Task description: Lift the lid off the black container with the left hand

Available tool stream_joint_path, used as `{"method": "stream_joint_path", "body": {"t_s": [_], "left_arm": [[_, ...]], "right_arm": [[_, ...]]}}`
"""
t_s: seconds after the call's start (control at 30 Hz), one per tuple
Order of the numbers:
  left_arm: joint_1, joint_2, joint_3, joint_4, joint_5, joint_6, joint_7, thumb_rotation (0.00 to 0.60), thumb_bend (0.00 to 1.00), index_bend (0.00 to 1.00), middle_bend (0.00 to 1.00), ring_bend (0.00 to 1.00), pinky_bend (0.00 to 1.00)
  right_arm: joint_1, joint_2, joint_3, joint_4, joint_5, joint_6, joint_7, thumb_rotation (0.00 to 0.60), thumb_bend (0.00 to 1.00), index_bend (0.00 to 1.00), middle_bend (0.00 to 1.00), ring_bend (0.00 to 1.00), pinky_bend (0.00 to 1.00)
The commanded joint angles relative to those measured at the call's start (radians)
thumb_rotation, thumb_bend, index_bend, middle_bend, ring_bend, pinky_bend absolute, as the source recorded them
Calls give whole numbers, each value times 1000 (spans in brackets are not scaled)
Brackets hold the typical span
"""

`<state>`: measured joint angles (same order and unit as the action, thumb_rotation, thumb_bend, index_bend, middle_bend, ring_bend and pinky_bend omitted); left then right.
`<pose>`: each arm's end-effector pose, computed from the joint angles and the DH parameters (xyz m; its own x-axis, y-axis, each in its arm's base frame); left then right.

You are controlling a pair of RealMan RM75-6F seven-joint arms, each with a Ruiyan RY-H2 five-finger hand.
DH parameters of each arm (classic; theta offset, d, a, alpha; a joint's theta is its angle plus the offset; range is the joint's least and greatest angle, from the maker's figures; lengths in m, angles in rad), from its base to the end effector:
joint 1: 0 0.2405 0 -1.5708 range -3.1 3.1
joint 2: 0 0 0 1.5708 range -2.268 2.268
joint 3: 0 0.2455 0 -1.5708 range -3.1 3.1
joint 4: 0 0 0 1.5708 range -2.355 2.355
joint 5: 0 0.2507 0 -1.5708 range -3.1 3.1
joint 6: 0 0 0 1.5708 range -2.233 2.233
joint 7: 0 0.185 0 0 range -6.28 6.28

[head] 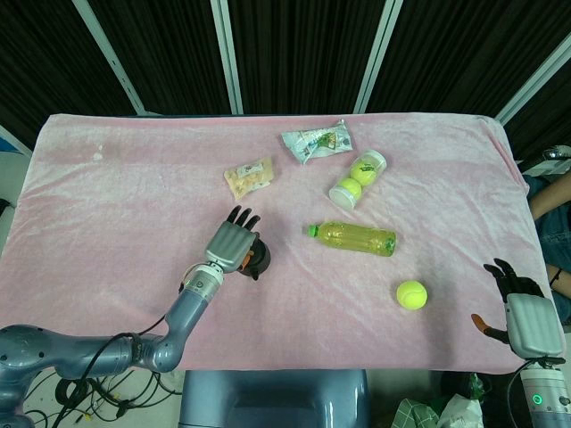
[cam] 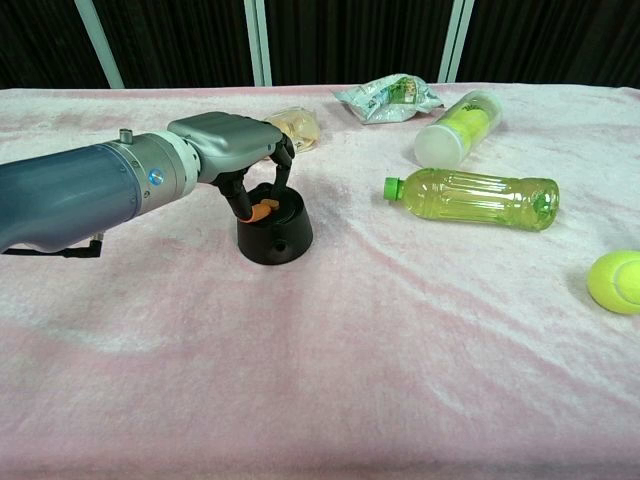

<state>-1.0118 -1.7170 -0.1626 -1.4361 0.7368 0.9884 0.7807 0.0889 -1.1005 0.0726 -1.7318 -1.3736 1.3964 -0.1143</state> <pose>-0.0563 0.3851 -0.1280 0.6629 0.2268 0.7136 0.7213 -0.4489 -0.5274 -0.3137 -0.2276 0.1055 0.3865 -0.0859 0.9183 -0.9149 0.0906 0.3935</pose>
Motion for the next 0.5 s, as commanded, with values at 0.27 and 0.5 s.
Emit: {"method": "stream_joint_path", "body": {"t_s": [0.27,0.5], "left_arm": [[1,-2,4,-6,5,6,1,600,379,557,133,0,0],[0,-2,2,-5,6,3,-2,600,379,557,134,0,0]], "right_arm": [[-1,2,-1,-1,-3,3,3,600,113,193,120,284,225],[0,1,0,0,-2,2,1,600,113,193,120,284,225]]}}
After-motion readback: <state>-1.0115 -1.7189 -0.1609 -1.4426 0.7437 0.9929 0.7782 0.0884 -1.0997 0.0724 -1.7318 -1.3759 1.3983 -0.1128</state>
